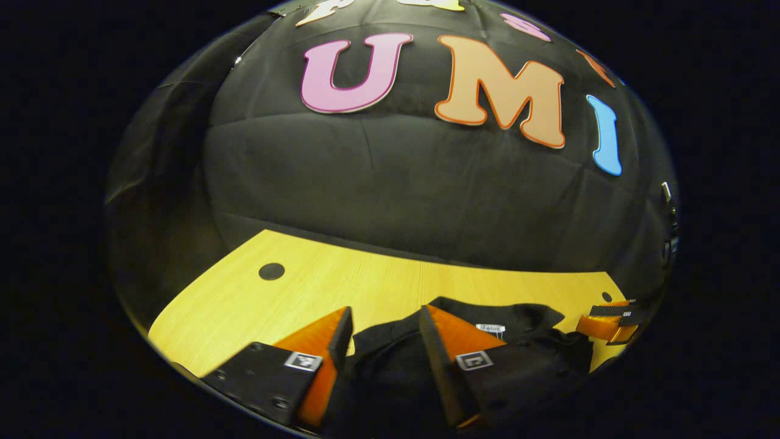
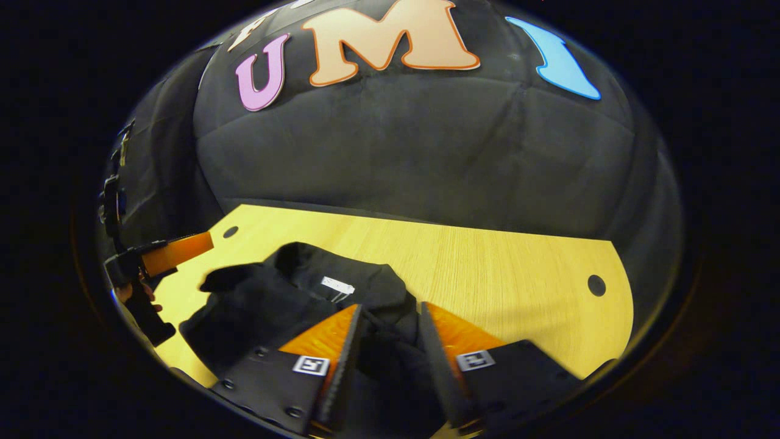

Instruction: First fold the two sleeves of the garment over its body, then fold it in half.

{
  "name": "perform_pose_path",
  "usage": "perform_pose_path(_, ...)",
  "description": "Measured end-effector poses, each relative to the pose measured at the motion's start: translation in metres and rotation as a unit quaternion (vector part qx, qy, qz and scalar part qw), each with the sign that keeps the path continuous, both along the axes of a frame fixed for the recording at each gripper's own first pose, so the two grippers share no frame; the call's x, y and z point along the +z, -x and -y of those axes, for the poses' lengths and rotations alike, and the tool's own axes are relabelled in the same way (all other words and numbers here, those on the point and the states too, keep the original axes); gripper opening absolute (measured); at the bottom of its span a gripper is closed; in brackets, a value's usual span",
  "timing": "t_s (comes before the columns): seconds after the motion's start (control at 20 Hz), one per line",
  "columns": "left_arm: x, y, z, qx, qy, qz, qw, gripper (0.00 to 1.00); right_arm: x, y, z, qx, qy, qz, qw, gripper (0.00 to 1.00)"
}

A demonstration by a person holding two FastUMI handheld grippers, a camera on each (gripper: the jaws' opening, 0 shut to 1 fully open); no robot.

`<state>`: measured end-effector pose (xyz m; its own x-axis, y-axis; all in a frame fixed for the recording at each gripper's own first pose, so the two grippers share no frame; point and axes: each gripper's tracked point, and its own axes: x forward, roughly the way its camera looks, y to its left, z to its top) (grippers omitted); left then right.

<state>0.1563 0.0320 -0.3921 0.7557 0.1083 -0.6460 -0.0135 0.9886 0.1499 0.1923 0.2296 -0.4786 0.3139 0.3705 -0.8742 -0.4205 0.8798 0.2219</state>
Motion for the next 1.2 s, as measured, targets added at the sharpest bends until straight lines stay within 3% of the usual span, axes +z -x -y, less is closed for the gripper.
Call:
perform_pose_path(0.05,0.009,-0.003,-0.003,-0.003,-0.01,0.011,1.0,0.85,0.009,-0.005,0.004,-0.004,0.0,0.008,1.0,0.71)
perform_pose_path(0.1,0.019,-0.004,0.0,-0.009,-0.011,0.021,1.0,0.95,0.015,-0.009,0.009,-0.007,0.0,0.025,1.0,0.86)
perform_pose_path(0.15,0.03,-0.005,0.001,-0.01,-0.01,0.032,0.999,0.96,0.027,-0.014,0.011,-0.009,-0.002,0.042,0.999,1.0)
perform_pose_path(0.4,0.135,0.008,0.009,-0.018,0.007,0.125,0.992,0.96,0.138,-0.013,0.026,-0.04,-0.035,0.15,0.987,1.0)
perform_pose_path(0.6,0.247,0.046,0.011,-0.053,-0.003,0.224,0.973,0.92,0.25,0.028,0.038,-0.069,-0.074,0.243,0.965,0.97)
perform_pose_path(0.8,0.309,0.114,0.011,-0.082,-0.003,0.244,0.966,0.92,0.334,0.087,0.036,-0.07,-0.097,0.318,0.941,0.97)
perform_pose_path(0.9,0.32,0.147,0.003,-0.082,-0.009,0.245,0.966,0.92,0.354,0.13,0.033,-0.072,-0.107,0.326,0.937,0.98)
perform_pose_path(1.2,0.302,0.238,-0.027,-0.065,0.013,0.181,0.981,0.92,0.355,0.225,0.03,-0.11,-0.136,0.28,0.944,0.99)
